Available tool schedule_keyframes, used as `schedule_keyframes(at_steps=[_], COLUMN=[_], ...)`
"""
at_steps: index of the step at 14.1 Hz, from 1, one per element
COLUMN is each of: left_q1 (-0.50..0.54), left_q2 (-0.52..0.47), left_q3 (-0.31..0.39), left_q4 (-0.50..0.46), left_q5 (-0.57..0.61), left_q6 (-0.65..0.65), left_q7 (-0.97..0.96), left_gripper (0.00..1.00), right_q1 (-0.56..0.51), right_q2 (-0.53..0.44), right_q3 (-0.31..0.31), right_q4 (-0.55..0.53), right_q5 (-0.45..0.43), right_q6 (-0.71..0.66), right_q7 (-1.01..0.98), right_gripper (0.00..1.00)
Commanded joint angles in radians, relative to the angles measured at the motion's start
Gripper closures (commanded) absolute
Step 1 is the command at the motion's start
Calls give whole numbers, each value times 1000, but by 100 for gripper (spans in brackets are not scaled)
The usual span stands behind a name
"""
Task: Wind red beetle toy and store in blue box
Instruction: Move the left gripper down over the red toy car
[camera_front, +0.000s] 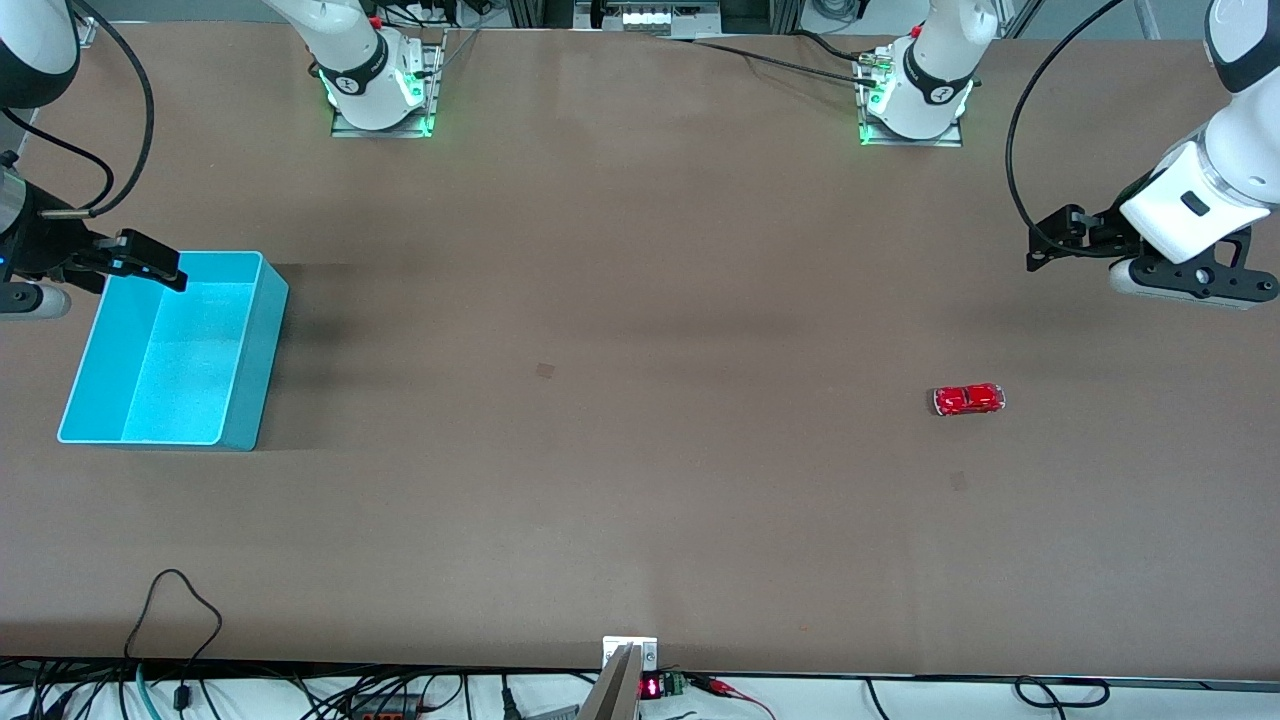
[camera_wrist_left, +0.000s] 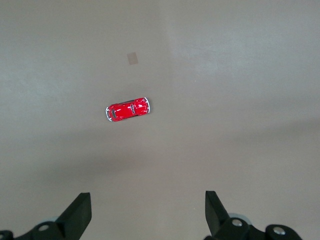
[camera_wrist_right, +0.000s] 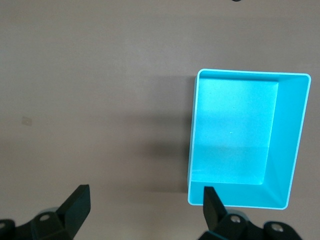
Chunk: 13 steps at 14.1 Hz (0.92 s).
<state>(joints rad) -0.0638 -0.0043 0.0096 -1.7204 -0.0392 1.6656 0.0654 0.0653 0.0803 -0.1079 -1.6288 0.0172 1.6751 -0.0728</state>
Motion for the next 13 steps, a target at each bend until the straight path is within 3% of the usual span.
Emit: schedule_keyframes(at_steps=[1,13], left_q1=[1,-2], left_q2=[12,13], left_q3=[-10,-13], left_q4=[35,38], left_q5=[21,19], left_q6=[-27,-81], left_q7=[-9,-19], left_gripper=[0,0], right_q1=[1,-4], right_q2=[-20,-2], right_q3=[-1,-1], right_q4=[-9,-8], right_q5=[6,6], right_q6=[-11,-9], right_q7=[13,5], right_gripper=[0,0])
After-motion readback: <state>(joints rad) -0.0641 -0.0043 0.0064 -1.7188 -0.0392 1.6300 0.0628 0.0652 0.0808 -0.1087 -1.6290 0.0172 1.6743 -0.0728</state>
